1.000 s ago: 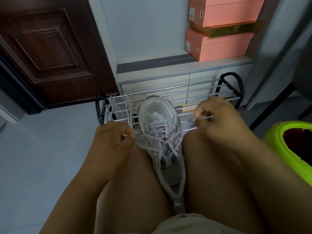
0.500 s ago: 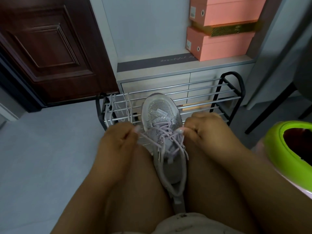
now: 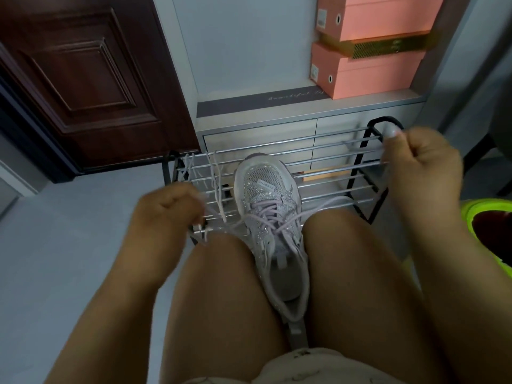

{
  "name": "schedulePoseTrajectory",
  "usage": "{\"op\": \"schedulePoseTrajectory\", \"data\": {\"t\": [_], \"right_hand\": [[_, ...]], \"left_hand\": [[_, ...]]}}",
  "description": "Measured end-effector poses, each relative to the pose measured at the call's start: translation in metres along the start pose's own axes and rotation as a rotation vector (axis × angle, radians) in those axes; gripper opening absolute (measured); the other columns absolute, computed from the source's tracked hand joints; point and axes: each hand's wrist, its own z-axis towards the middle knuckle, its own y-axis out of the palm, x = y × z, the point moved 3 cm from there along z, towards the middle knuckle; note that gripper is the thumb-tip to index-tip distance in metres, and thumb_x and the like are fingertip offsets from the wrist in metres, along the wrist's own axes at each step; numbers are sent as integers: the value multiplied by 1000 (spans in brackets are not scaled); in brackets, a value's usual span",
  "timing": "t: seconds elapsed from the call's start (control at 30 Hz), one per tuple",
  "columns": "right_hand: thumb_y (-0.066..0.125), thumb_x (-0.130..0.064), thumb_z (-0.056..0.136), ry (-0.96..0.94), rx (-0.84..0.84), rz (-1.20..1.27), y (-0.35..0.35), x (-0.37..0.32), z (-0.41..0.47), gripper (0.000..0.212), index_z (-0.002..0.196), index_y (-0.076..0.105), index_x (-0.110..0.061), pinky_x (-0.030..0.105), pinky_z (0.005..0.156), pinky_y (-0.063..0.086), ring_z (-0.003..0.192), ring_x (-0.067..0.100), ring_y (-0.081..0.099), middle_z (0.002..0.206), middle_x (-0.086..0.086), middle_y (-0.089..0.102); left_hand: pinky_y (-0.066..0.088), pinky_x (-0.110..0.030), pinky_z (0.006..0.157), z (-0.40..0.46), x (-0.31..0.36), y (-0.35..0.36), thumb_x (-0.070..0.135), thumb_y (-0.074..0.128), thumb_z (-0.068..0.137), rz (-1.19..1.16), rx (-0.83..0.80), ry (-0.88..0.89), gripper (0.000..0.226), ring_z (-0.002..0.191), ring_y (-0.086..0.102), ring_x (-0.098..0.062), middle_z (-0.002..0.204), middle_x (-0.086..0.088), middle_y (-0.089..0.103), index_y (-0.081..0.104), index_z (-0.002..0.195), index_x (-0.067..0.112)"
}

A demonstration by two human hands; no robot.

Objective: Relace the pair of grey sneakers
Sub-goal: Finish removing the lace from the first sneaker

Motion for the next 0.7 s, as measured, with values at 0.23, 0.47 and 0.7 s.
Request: {"op": "schedulePoseTrajectory", "data": {"t": [0.23, 0.47, 0.7], "right_hand": [[62, -19, 85, -50, -750, 105, 33, -21, -26, 22, 65, 61, -12, 28, 60, 41, 61, 14, 54, 66, 5, 59], [60, -32, 88, 65, -874, -58, 70, -9, -52, 12, 77, 60, -27, 27, 68, 46, 70, 6, 57, 74, -7, 62], [68, -30, 82, 169, -888, -89, 75, -15, -59, 10, 81, 64, -20, 7, 49, 36, 50, -6, 48, 61, -12, 54]], "left_hand": [[37, -21, 63, 0, -9, 39, 52, 46, 85, 126, -101, 81, 28, 77, 56, 2, 79, 13, 59, 60, 73, 31], [41, -22, 62, -2, -26, 58, 51, 41, 89, 133, -223, -14, 24, 67, 62, 4, 73, 14, 69, 56, 82, 33], [38, -25, 60, 0, -18, 60, 38, 45, 96, 299, -268, 157, 37, 64, 50, -6, 63, 5, 52, 52, 62, 23]]}}
